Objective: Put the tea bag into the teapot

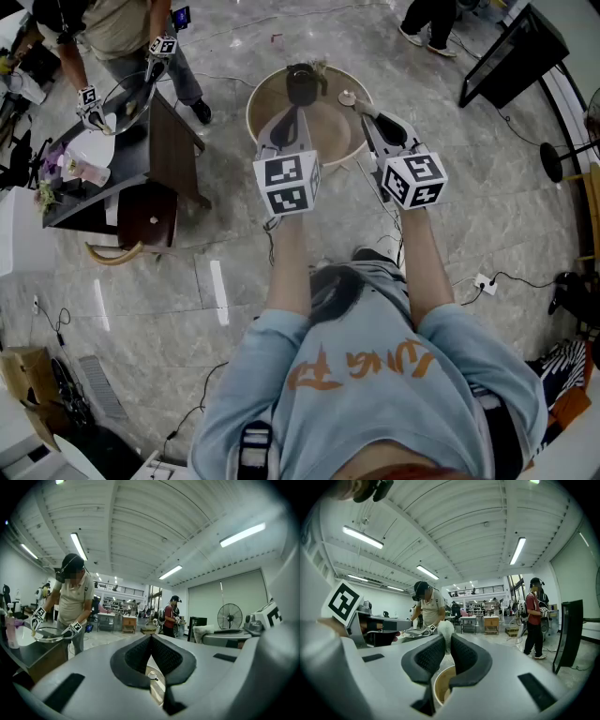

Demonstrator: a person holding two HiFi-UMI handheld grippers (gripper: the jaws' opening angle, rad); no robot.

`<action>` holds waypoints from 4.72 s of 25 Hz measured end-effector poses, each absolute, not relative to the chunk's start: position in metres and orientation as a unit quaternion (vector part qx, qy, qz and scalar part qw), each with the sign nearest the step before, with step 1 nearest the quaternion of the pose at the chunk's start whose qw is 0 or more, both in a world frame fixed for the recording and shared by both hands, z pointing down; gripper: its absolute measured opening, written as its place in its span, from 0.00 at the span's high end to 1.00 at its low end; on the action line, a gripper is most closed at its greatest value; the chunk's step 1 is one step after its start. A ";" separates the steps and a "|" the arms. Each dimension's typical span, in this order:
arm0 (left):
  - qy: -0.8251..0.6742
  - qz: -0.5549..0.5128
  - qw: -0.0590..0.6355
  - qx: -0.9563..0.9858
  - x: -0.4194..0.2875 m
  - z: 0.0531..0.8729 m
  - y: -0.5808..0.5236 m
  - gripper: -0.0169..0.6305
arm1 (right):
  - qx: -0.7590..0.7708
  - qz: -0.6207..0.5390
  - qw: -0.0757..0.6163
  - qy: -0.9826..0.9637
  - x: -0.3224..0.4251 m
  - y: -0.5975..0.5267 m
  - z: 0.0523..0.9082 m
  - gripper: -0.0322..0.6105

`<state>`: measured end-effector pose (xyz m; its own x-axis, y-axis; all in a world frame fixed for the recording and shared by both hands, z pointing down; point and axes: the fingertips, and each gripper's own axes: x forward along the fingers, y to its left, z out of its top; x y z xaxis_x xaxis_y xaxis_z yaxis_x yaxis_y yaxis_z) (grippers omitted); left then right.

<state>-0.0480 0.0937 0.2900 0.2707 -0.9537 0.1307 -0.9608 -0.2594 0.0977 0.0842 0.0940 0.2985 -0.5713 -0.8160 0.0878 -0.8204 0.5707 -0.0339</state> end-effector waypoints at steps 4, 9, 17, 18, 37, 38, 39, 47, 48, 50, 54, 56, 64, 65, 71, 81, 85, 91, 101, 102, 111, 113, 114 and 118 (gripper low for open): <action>-0.601 0.024 0.079 0.795 -0.044 0.291 0.094 0.94 | 0.462 0.032 0.032 -0.886 0.086 0.094 0.298 0.87; -0.599 0.028 0.081 0.796 -0.044 0.296 0.091 0.94 | 0.473 0.051 0.012 -0.879 0.092 0.090 0.303 0.87; -0.601 0.030 0.089 0.794 -0.056 0.301 0.089 0.94 | 0.480 0.051 0.000 -0.876 0.093 0.087 0.301 0.87; -0.602 0.025 0.089 0.793 -0.057 0.300 0.088 0.94 | 0.480 0.046 0.003 -0.876 0.093 0.087 0.300 0.87; -0.568 0.023 0.107 0.816 -0.044 0.297 0.071 0.94 | 0.490 0.029 -0.001 -0.871 0.100 0.068 0.281 0.87; -0.567 0.023 0.106 0.817 -0.043 0.296 0.069 0.94 | 0.491 0.028 -0.002 -0.871 0.102 0.066 0.279 0.87; -0.566 0.023 0.104 0.817 -0.042 0.294 0.068 0.94 | 0.493 0.027 -0.004 -0.870 0.105 0.064 0.277 0.87; -0.563 0.033 0.087 0.821 -0.035 0.283 0.048 0.94 | 0.490 0.020 -0.024 -0.871 0.110 0.040 0.264 0.87; -0.562 0.037 0.084 0.822 -0.034 0.283 0.045 0.94 | 0.490 0.022 -0.027 -0.871 0.111 0.037 0.265 0.87; -0.562 0.042 0.080 0.822 -0.034 0.284 0.036 0.94 | 0.491 0.027 -0.032 -0.870 0.112 0.027 0.268 0.87; -0.558 0.045 0.079 0.825 -0.028 0.286 0.015 0.94 | 0.497 0.035 -0.040 -0.866 0.121 0.007 0.275 0.87; -0.551 0.046 0.077 0.829 -0.020 0.287 0.005 0.94 | 0.503 0.042 -0.046 -0.862 0.130 -0.005 0.276 0.87; -0.549 0.062 0.094 0.828 -0.003 0.313 -0.032 0.94 | 0.505 0.079 -0.037 -0.859 0.144 -0.043 0.310 0.87; -0.552 0.064 0.099 0.826 -0.004 0.318 -0.037 0.94 | 0.503 0.082 -0.035 -0.860 0.143 -0.048 0.314 0.87; -0.560 0.077 0.126 0.815 -0.012 0.345 -0.070 0.94 | 0.497 0.107 -0.023 -0.861 0.138 -0.085 0.339 0.87; -0.565 0.104 0.145 0.805 -0.018 0.358 -0.084 0.94 | 0.490 0.141 -0.020 -0.860 0.128 -0.108 0.353 0.87; -0.567 0.119 0.167 0.798 -0.024 0.380 -0.097 0.94 | 0.491 0.164 -0.011 -0.855 0.126 -0.124 0.374 0.87; -0.569 0.130 0.210 0.784 -0.023 0.413 -0.132 0.94 | 0.491 0.194 0.019 -0.849 0.127 -0.163 0.404 0.87; -0.570 0.163 0.256 0.764 -0.012 0.458 -0.167 0.94 | 0.492 0.250 0.051 -0.832 0.135 -0.210 0.452 0.87; -0.571 0.169 0.263 0.759 -0.016 0.464 -0.166 0.94 | 0.488 0.259 0.058 -0.832 0.129 -0.210 0.460 0.87; -0.559 0.195 0.346 0.728 -0.044 0.534 -0.175 0.94 | 0.475 0.319 0.122 -0.811 0.086 -0.199 0.530 0.87; -0.557 0.201 0.358 0.722 -0.046 0.549 -0.178 0.94 | 0.475 0.327 0.135 -0.806 0.083 -0.197 0.542 0.87; -0.558 0.205 0.360 0.719 -0.047 0.556 -0.181 0.94 | 0.475 0.332 0.140 -0.803 0.082 -0.197 0.549 0.87; -0.552 0.223 0.376 0.710 -0.049 0.577 -0.182 0.94 | 0.477 0.360 0.161 -0.786 0.080 -0.190 0.574 0.87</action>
<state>-0.0487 -0.1819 0.5767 0.2906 -0.6161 0.7321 -0.9519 -0.1083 0.2867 0.0801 -0.1901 0.5738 -0.4942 -0.6331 0.5958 -0.8646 0.2867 -0.4126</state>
